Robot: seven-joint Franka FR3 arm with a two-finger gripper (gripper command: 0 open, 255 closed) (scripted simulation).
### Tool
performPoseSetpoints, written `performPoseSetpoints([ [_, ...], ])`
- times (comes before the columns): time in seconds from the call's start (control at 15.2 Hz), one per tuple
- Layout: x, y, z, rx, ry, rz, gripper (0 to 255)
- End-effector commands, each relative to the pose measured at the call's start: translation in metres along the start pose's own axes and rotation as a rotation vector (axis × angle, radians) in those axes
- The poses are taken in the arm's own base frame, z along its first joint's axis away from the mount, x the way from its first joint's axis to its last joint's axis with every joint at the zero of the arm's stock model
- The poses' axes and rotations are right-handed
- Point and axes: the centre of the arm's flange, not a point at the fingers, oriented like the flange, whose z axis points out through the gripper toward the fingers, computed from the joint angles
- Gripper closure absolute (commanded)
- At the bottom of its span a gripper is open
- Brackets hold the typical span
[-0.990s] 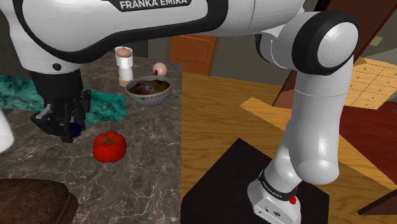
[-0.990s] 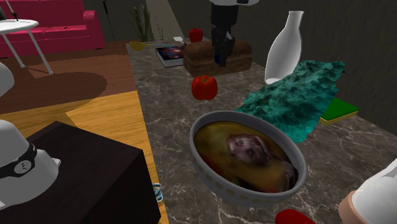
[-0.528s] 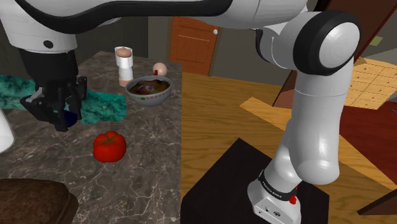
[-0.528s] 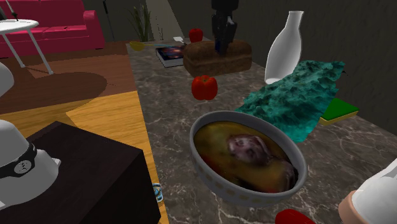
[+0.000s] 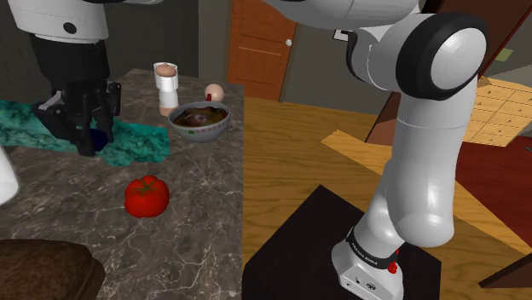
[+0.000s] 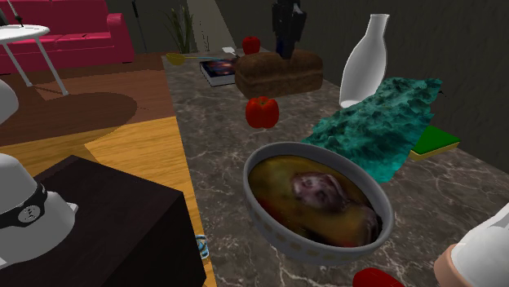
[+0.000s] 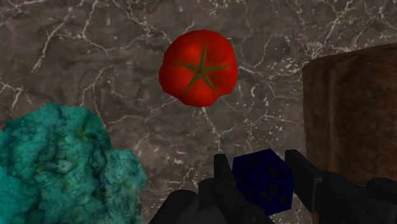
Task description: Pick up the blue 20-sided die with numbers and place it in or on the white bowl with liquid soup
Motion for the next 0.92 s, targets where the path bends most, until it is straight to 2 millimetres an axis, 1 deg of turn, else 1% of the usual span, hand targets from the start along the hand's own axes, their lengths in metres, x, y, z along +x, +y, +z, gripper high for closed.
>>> performPoseSetpoints([
  [0.0, -0.005, 0.024, -0.002, 0.0, 0.0, 0.0, 255],
  [0.86, -0.052, 0.188, -0.014, 0.0, 0.0, 0.0, 255],
])
